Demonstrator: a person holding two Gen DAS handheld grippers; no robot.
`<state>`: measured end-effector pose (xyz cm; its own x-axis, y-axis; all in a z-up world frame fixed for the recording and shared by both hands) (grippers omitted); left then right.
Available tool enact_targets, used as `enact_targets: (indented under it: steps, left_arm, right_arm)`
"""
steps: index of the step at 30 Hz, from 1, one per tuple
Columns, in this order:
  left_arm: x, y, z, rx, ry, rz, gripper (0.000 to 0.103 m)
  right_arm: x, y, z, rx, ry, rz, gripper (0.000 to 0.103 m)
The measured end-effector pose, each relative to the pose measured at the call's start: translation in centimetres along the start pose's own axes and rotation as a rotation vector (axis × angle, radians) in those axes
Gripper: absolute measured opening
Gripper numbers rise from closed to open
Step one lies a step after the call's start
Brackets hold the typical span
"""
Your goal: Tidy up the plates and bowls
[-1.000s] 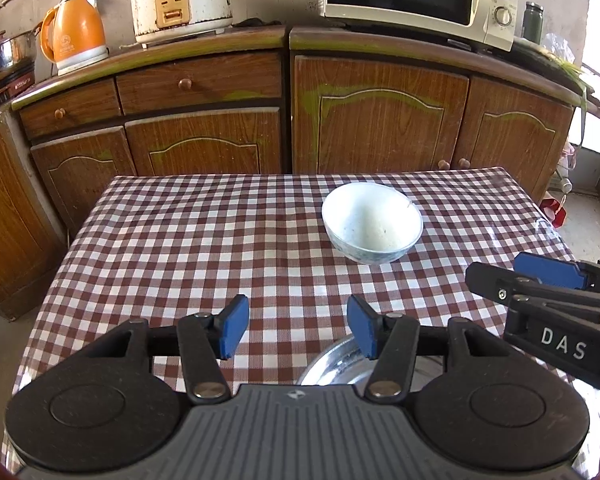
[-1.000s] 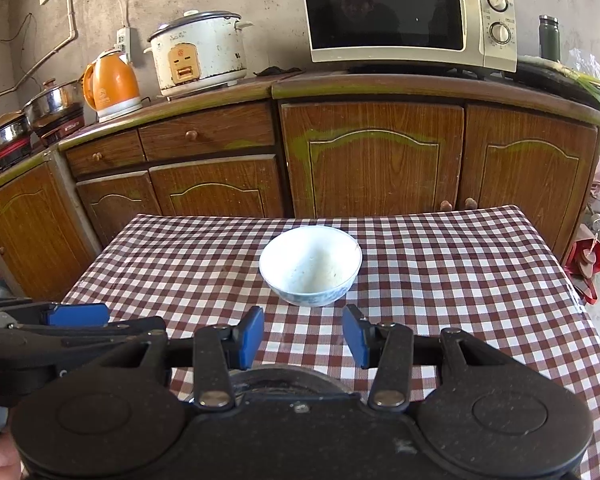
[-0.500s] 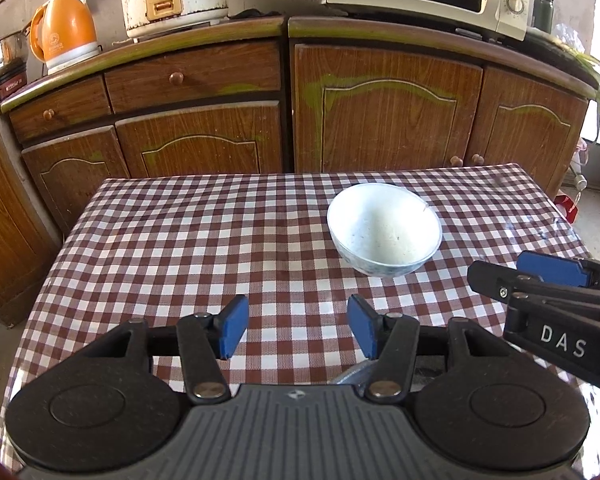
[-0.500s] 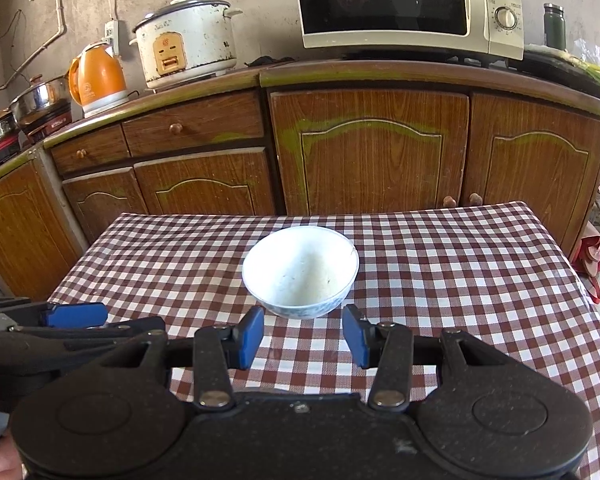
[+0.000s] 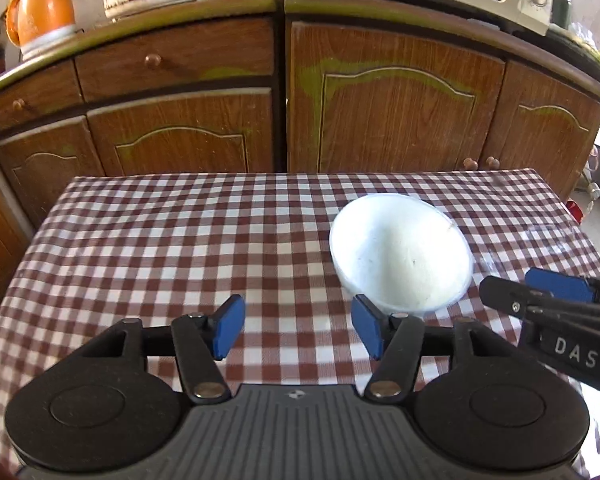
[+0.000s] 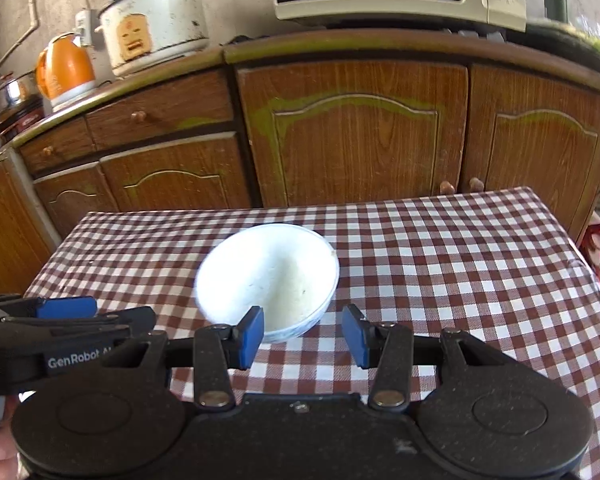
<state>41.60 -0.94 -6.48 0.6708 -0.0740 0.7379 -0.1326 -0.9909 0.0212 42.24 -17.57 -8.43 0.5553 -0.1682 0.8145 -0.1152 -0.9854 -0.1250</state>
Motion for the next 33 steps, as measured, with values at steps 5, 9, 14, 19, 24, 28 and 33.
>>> enact_targets:
  steps: [5,9,14,19,24,28,33]
  left_arm:
    - [0.8,1.0,2.1,0.012,0.022,0.050,0.061]
    - [1.3,1.3,3.7,0.025,0.023,0.063,0.061]
    - [1.3,1.1,5.8,0.024,0.004,0.056,0.059]
    - [1.4,0.9,7.7,0.025,-0.027,0.061,0.048]
    - [1.2,1.6,9.1,-0.069,-0.031,0.034,0.036]
    - [0.8,2.3,8.8,-0.094,-0.013,0.033,0.025]
    - [-0.1,1.6,7.1,-0.096,-0.011,0.004,0.021]
  right_arm:
    - [0.7,0.3,2.3,-0.002,-0.010,0.018,0.054]
    - [0.9,0.5,4.5,-0.005,-0.043,0.053,0.054]
    - [1.0,0.5,7.1,-0.021,-0.065,0.052,0.054]
    - [0.9,1.2,9.4,0.000,-0.095,0.105,0.053]
    - [0.2,0.8,11.2,0.032,-0.111,0.139,0.023]
    - [0.1,0.8,11.2,0.027,-0.100,0.160,0.021]
    - [-1.0,0.6,9.7,0.046,-0.100,0.173,0.020]
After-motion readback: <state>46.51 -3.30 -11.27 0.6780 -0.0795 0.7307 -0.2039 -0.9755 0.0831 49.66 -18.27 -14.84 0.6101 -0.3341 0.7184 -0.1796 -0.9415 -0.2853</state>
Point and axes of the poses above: each gripper's, at about its wrist camera, not at the fingertips, and z roughly the way its jaws point, y to its right, x to its top, the point moved 6 cm from there along z, roughly the way its jaws point, and after that the axes turned 2 degrees about -x, right-handed, at the moved point
